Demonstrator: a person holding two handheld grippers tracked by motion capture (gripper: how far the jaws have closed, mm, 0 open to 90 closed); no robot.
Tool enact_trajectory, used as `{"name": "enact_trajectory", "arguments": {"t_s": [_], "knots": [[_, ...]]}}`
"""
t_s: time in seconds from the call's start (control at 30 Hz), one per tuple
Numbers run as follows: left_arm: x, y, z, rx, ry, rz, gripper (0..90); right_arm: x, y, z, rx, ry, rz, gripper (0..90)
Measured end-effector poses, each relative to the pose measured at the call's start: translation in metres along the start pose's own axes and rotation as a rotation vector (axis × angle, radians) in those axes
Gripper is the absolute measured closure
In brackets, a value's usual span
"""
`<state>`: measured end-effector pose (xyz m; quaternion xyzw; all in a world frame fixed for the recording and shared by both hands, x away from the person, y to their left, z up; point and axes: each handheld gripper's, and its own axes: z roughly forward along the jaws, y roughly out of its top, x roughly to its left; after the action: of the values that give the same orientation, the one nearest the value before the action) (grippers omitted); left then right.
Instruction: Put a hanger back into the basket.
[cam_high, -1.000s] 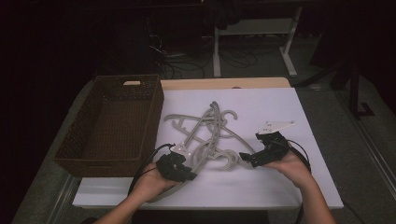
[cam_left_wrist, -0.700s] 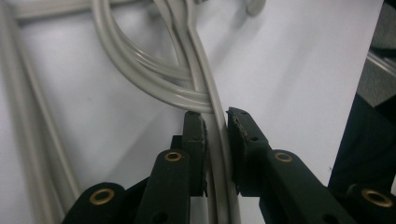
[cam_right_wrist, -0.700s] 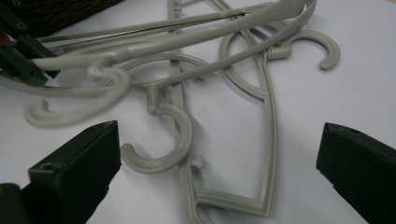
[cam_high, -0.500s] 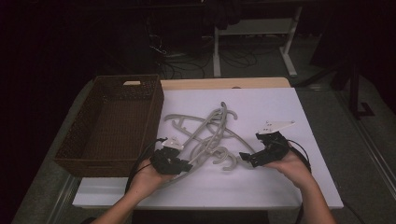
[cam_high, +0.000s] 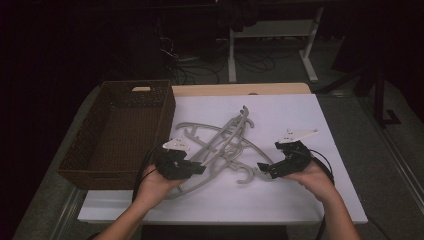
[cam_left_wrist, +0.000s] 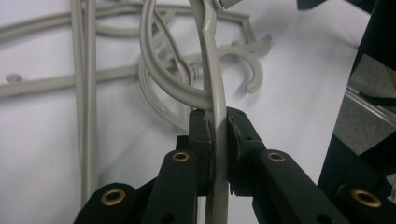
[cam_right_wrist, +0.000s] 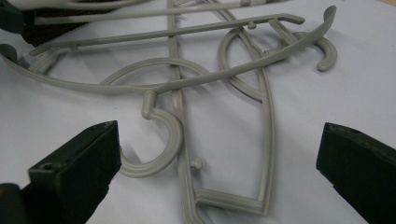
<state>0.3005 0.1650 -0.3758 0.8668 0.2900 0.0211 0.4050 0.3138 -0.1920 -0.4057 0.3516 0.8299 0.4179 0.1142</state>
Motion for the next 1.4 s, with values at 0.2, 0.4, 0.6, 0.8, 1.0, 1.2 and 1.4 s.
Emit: {"name": "enact_trajectory", "arguments": {"t_s": [0.2, 0.4, 0.6, 0.8, 1.0, 1.2, 1.4], "knots": [[0.001, 0.026, -0.015, -0.024, -0.016, 0.042, 81.9, -0.002, -0.002, -0.002, -0.015, 0.002, 0.007, 0.0], [0.009, 0.054, -0.028, -0.036, -0.062, 0.051, 81.9, -0.004, -0.005, -0.002, -0.014, 0.003, 0.013, 0.0], [0.010, 0.075, -0.040, -0.041, -0.073, 0.053, 82.0, -0.008, -0.008, -0.003, -0.015, 0.001, 0.028, 0.0], [0.013, 0.099, -0.061, -0.052, -0.042, 0.088, 82.0, -0.008, -0.008, -0.003, -0.018, 0.002, 0.031, 0.0], [0.030, 0.110, -0.084, -0.064, -0.025, 0.094, 82.0, -0.008, -0.010, -0.001, -0.009, -0.003, 0.019, 0.0], [0.051, 0.106, -0.108, -0.056, 0.018, 0.095, 82.0, -0.009, -0.015, 0.001, -0.015, 0.000, 0.018, 0.0], [0.072, 0.092, -0.138, -0.045, 0.087, 0.085, 81.9, -0.011, -0.022, -0.001, -0.046, -0.019, 0.029, 0.0]]}}
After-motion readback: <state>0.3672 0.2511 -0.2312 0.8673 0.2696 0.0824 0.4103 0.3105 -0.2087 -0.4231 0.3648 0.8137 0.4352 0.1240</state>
